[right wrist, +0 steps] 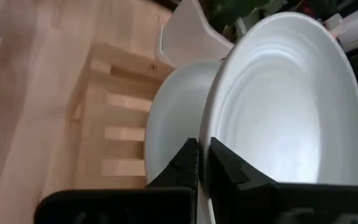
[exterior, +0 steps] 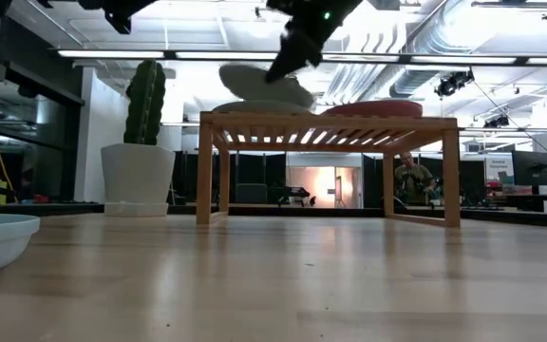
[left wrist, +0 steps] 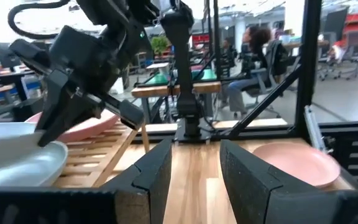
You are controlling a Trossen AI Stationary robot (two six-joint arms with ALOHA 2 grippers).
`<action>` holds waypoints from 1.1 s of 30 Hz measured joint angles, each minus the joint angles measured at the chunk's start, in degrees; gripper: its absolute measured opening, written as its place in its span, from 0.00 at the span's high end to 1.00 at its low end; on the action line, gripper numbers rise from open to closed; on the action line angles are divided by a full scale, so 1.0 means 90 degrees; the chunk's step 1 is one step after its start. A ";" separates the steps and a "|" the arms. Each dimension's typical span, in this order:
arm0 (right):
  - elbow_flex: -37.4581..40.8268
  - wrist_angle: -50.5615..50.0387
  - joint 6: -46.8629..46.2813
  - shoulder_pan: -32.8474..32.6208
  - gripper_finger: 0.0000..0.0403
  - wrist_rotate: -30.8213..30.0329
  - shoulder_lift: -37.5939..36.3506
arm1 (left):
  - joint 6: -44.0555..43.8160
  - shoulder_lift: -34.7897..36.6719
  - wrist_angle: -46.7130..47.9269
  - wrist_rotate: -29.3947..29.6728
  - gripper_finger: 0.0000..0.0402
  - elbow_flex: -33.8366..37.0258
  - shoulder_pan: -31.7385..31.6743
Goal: Place and stack plates onto a shelf
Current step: Stack the light blue plate on top of the light blue plate on the shelf
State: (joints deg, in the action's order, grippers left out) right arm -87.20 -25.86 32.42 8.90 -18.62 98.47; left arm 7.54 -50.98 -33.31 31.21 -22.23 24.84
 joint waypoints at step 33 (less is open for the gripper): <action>-0.0389 -0.0742 -0.0076 -0.0169 0.91 -0.0188 0.0403 | -0.0173 0.0000 0.0256 0.0312 0.68 0.0000 0.0000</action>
State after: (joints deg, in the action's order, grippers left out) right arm -90.70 -32.54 31.73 7.38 -20.31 102.10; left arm 5.98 -50.98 -31.00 34.02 -22.23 24.84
